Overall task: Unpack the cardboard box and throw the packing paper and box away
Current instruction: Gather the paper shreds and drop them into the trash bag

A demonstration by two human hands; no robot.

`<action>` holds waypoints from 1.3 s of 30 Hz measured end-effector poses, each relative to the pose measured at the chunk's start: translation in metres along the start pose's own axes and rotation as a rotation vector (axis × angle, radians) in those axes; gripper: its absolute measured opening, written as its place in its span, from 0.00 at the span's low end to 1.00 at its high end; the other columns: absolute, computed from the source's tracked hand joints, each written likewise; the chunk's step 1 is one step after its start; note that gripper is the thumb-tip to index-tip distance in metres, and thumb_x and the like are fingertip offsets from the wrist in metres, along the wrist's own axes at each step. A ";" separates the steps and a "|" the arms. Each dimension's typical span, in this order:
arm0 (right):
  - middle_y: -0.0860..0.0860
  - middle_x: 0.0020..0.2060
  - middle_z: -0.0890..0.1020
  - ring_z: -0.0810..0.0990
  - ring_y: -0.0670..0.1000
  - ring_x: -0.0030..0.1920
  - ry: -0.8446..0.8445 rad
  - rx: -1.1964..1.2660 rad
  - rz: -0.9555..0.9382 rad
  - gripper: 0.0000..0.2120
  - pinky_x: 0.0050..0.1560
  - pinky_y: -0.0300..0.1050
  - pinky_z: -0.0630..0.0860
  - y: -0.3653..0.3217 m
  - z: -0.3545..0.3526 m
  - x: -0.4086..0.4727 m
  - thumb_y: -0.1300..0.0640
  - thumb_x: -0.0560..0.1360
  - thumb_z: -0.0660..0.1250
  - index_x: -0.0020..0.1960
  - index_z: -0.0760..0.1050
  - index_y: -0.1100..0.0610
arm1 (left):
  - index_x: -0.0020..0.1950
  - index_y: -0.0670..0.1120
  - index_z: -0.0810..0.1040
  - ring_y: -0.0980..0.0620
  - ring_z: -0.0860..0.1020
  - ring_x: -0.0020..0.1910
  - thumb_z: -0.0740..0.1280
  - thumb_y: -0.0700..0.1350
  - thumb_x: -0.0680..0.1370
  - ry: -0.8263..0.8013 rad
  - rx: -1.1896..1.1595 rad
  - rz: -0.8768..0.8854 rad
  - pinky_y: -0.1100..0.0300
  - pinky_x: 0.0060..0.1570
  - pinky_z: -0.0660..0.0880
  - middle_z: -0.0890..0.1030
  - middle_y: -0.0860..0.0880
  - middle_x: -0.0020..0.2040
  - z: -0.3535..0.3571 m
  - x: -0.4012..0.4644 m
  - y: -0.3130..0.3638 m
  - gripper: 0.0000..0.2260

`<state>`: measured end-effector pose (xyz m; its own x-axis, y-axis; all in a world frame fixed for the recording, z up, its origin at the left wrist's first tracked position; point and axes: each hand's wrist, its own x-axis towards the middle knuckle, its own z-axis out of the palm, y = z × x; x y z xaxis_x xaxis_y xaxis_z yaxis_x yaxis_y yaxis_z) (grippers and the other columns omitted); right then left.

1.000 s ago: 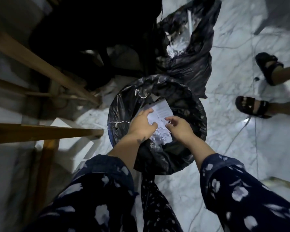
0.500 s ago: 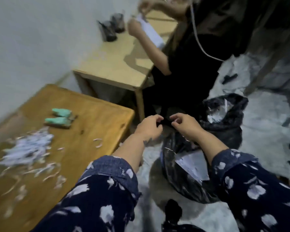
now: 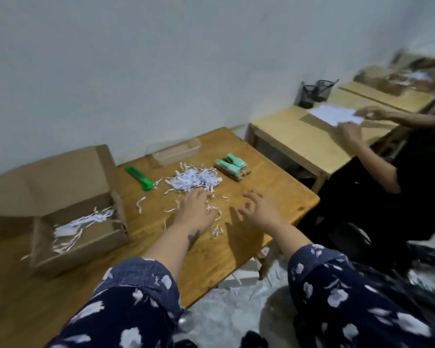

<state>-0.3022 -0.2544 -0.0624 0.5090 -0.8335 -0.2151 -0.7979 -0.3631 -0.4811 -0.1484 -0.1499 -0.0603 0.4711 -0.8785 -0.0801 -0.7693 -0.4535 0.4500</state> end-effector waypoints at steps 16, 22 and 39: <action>0.51 0.74 0.31 0.28 0.60 0.73 -0.009 -0.407 -0.457 0.39 0.68 0.61 0.28 -0.032 0.083 0.068 0.26 0.71 0.42 0.73 0.29 0.41 | 0.78 0.50 0.40 0.38 0.38 0.76 0.47 0.67 0.77 0.182 0.187 -0.515 0.41 0.74 0.40 0.37 0.47 0.78 0.031 0.011 -0.103 0.36; 0.54 0.76 0.38 0.34 0.59 0.75 -0.055 -0.401 -0.634 0.36 0.74 0.59 0.38 -0.055 0.068 0.142 0.30 0.73 0.43 0.76 0.37 0.43 | 0.78 0.49 0.45 0.48 0.44 0.78 0.47 0.60 0.81 0.280 0.145 -0.506 0.44 0.75 0.43 0.47 0.47 0.79 0.040 0.047 -0.087 0.29; 0.54 0.73 0.65 0.55 0.55 0.76 -0.188 -0.077 -0.776 0.22 0.75 0.55 0.51 -0.080 0.076 0.199 0.51 0.80 0.52 0.72 0.66 0.54 | 0.78 0.52 0.54 0.55 0.51 0.77 0.48 0.58 0.81 0.255 -0.004 -0.179 0.57 0.75 0.45 0.58 0.51 0.78 0.037 0.107 -0.103 0.25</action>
<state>-0.1127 -0.3594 -0.1317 0.9682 -0.2496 0.0142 -0.2103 -0.8438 -0.4938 -0.0348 -0.2028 -0.1485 0.6922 -0.7186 0.0673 -0.6631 -0.5964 0.4523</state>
